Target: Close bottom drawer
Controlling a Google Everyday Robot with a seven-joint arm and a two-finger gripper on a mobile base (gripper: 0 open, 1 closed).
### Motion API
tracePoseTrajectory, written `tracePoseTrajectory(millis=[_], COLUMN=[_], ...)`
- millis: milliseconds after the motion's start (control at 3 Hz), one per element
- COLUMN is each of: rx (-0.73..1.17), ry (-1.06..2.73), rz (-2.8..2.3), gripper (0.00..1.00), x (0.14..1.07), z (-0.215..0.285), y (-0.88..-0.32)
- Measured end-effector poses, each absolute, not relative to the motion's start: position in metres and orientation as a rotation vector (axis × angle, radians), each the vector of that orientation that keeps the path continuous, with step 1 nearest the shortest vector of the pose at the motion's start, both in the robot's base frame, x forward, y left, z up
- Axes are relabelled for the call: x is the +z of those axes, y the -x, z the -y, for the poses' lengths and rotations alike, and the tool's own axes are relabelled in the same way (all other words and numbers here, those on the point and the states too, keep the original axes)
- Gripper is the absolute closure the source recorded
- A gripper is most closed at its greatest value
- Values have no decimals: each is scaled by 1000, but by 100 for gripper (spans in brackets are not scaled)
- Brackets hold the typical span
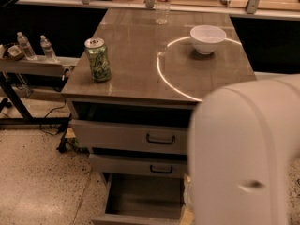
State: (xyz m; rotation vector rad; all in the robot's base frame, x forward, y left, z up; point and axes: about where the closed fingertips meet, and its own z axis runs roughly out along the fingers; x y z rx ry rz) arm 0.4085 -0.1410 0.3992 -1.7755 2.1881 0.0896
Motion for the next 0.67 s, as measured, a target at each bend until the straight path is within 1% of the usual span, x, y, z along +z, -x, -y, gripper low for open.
tracePoseTrajectory(millis=[333, 667], rx=[70, 87], ry=[1790, 1750], rz=[-2207, -2208], gripper=[0, 0], x=[378, 375], z=[151, 148], y=[-406, -407])
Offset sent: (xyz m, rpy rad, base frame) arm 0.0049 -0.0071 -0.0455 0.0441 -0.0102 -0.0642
